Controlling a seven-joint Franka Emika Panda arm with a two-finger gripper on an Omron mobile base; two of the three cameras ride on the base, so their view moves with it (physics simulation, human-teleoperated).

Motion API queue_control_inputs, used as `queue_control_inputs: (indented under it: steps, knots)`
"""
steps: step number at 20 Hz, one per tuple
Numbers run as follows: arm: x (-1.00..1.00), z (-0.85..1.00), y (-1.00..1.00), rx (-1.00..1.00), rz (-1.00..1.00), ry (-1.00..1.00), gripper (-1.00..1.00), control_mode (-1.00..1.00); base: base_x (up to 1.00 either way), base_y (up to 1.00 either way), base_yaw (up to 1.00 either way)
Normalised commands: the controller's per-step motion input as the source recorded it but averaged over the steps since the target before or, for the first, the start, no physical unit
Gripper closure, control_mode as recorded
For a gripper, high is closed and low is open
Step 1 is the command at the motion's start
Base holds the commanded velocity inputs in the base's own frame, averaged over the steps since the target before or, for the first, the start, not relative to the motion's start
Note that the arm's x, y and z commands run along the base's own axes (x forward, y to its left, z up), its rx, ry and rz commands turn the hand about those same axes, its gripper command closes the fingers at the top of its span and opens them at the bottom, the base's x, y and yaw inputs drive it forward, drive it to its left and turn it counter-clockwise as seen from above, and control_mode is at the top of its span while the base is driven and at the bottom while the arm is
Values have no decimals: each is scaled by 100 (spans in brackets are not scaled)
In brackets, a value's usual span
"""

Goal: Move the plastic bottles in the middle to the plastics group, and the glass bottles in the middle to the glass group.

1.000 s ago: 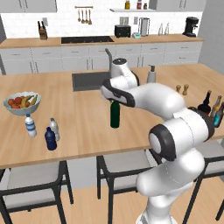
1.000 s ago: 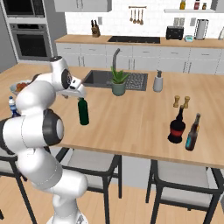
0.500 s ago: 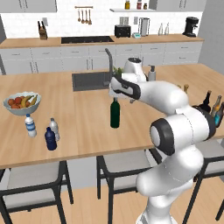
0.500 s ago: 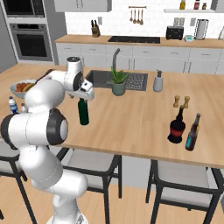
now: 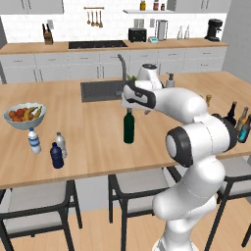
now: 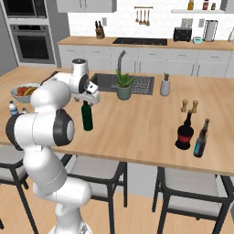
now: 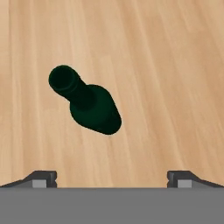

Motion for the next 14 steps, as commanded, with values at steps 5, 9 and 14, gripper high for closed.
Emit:
queue_control_inputs:
  steps: [5, 9, 14]
  knots:
    - [-3, -19, 2, -1, 8, -7, -100, -100, 0, 0, 0]
    - [0, -14, 1, -1, 9, -8, -100, -100, 0, 0, 0]
    - [9, -2, 0, 0, 5, -1, -100, -100, 0, 0, 0]
